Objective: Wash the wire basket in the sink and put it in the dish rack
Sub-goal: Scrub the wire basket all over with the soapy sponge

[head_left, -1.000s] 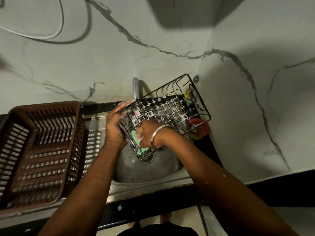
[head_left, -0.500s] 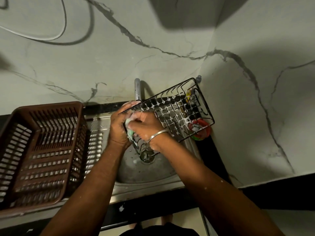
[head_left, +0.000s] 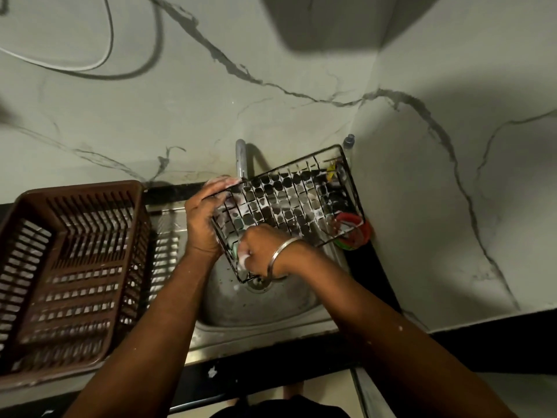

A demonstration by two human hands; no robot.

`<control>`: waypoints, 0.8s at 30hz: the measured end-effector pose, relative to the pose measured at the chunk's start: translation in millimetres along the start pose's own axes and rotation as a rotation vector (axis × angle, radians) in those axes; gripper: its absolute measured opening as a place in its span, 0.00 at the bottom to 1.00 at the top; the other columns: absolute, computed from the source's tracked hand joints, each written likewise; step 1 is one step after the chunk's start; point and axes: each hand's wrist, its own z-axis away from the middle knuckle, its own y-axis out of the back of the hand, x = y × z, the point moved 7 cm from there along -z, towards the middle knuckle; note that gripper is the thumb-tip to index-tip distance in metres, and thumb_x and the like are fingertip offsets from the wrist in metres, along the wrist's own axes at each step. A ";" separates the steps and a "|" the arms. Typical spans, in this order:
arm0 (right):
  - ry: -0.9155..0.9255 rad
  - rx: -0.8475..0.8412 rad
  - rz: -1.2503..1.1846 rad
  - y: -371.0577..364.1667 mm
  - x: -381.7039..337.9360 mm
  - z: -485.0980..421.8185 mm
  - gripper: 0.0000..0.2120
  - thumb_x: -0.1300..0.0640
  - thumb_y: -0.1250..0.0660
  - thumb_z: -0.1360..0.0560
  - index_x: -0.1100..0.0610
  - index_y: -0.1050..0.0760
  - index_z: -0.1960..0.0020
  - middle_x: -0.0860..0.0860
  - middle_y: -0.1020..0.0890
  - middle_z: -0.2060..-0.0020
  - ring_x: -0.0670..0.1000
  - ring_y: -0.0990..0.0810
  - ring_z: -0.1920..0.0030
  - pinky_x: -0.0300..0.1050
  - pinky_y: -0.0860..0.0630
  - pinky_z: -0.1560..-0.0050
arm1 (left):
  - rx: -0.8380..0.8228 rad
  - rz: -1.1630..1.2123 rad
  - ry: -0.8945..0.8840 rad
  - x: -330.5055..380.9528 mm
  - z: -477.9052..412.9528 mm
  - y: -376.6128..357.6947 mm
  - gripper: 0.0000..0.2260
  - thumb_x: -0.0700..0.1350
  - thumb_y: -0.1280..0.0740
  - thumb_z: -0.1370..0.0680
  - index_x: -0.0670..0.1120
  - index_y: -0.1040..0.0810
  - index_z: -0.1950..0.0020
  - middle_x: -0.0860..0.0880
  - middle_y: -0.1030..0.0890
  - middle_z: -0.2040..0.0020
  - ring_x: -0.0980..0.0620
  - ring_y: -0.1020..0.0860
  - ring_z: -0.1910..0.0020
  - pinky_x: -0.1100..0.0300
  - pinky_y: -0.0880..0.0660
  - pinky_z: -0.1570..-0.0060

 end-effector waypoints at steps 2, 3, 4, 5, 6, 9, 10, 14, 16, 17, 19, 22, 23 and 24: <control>0.005 -0.019 -0.025 4.3 3.3 -7.8 0.09 0.63 0.29 0.23 0.55 0.14 0.46 0.53 0.14 0.48 0.52 0.18 0.48 0.47 0.20 0.42 | -0.050 -0.085 -0.087 10.0 5.7 -9.4 0.19 0.36 0.37 0.26 0.31 0.19 0.37 0.34 0.19 0.37 0.40 0.19 0.38 0.53 0.21 0.40; -0.006 0.051 0.000 7.5 4.4 -12.3 0.09 0.63 0.29 0.23 0.56 0.15 0.45 0.53 0.16 0.47 0.53 0.19 0.46 0.47 0.20 0.41 | -0.088 -0.132 -0.121 13.2 6.4 -13.7 0.20 0.35 0.38 0.26 0.31 0.20 0.36 0.36 0.18 0.38 0.42 0.20 0.37 0.53 0.22 0.38; -0.028 0.138 0.029 9.8 4.4 -14.5 0.07 0.63 0.29 0.23 0.58 0.17 0.45 0.55 0.17 0.47 0.55 0.19 0.45 0.48 0.21 0.42 | -0.117 -0.161 -0.142 14.3 5.5 -17.0 0.20 0.33 0.38 0.27 0.32 0.19 0.37 0.39 0.17 0.40 0.42 0.20 0.37 0.51 0.24 0.36; -0.048 0.194 0.046 8.2 4.0 -15.4 0.06 0.63 0.29 0.22 0.59 0.18 0.46 0.56 0.19 0.48 0.56 0.19 0.45 0.48 0.21 0.44 | -0.126 -0.173 -0.152 14.5 2.9 -17.9 0.19 0.32 0.39 0.27 0.33 0.17 0.39 0.41 0.15 0.43 0.43 0.20 0.37 0.51 0.25 0.34; -0.044 0.192 0.058 1.8 3.8 -17.1 0.06 0.64 0.30 0.23 0.60 0.19 0.46 0.57 0.19 0.48 0.57 0.19 0.46 0.49 0.21 0.47 | -0.123 -0.178 -0.164 15.3 0.0 -17.9 0.20 0.31 0.39 0.28 0.34 0.17 0.39 0.44 0.14 0.44 0.44 0.19 0.37 0.52 0.25 0.34; 0.056 -0.048 -0.029 -9.1 10.8 -14.3 0.09 0.65 0.31 0.22 0.59 0.17 0.43 0.56 0.17 0.47 0.54 0.19 0.50 0.45 0.22 0.47 | -0.107 -0.209 -0.189 17.8 -3.1 -13.2 0.20 0.32 0.38 0.28 0.32 0.19 0.37 0.42 0.16 0.42 0.42 0.21 0.37 0.54 0.25 0.35; 0.062 -0.116 -0.083 -3.9 15.5 -13.2 0.12 0.65 0.31 0.22 0.58 0.17 0.41 0.55 0.16 0.45 0.53 0.18 0.49 0.45 0.22 0.46 | -0.109 -0.222 -0.191 18.2 -1.3 -12.2 0.21 0.32 0.39 0.28 0.32 0.21 0.36 0.40 0.17 0.40 0.40 0.21 0.37 0.54 0.25 0.35; -0.056 0.193 -0.105 33.9 35.0 -21.5 0.14 0.66 0.31 0.21 0.54 0.17 0.39 0.52 0.17 0.44 0.48 0.21 0.46 0.41 0.24 0.46 | -0.126 -0.241 -0.183 15.3 0.4 -12.7 0.21 0.32 0.39 0.27 0.32 0.20 0.35 0.37 0.18 0.40 0.36 0.22 0.37 0.49 0.25 0.34; -0.089 0.253 -0.045 25.4 37.7 -22.2 0.14 0.65 0.30 0.22 0.53 0.18 0.39 0.51 0.18 0.43 0.51 0.20 0.44 0.41 0.25 0.45 | -0.135 -0.270 -0.200 17.0 -1.2 -14.0 0.20 0.34 0.37 0.27 0.31 0.19 0.37 0.35 0.18 0.41 0.33 0.22 0.37 0.44 0.25 0.32; -0.066 0.189 -0.044 14.9 36.5 -20.8 0.14 0.65 0.29 0.22 0.53 0.18 0.40 0.52 0.18 0.43 0.52 0.20 0.43 0.41 0.24 0.45 | -0.137 -0.279 -0.213 18.1 -3.2 -13.5 0.20 0.36 0.37 0.27 0.29 0.19 0.37 0.33 0.18 0.41 0.32 0.22 0.37 0.43 0.25 0.32; -0.008 0.026 -0.055 0.5 34.3 -14.2 0.14 0.65 0.29 0.23 0.54 0.17 0.39 0.53 0.17 0.42 0.52 0.19 0.45 0.44 0.21 0.44 | -0.144 -0.290 -0.221 19.2 -5.2 -12.3 0.22 0.39 0.36 0.27 0.27 0.20 0.38 0.29 0.19 0.41 0.32 0.22 0.37 0.45 0.25 0.32; 0.022 -0.005 -0.044 4.9 35.2 -18.0 0.13 0.63 0.29 0.22 0.54 0.18 0.38 0.52 0.17 0.44 0.50 0.20 0.48 0.44 0.22 0.45 | -0.141 -0.295 -0.221 19.3 -2.5 -13.5 0.22 0.40 0.36 0.26 0.28 0.21 0.36 0.28 0.19 0.41 0.38 0.22 0.38 0.49 0.25 0.33; 0.013 0.090 -0.033 8.1 35.7 -21.5 0.13 0.62 0.29 0.22 0.53 0.18 0.39 0.52 0.18 0.44 0.51 0.21 0.47 0.44 0.22 0.44 | -0.137 -0.287 -0.213 18.9 -2.7 -14.1 0.22 0.40 0.36 0.26 0.29 0.21 0.36 0.30 0.19 0.41 0.39 0.22 0.38 0.48 0.25 0.33; -0.013 0.192 -0.017 10.1 38.2 -22.9 0.12 0.61 0.29 0.23 0.52 0.18 0.40 0.51 0.19 0.44 0.51 0.21 0.46 0.47 0.21 0.42 | -0.134 -0.277 -0.204 18.2 -3.7 -15.7 0.22 0.40 0.36 0.26 0.30 0.21 0.36 0.31 0.19 0.41 0.39 0.22 0.37 0.47 0.25 0.33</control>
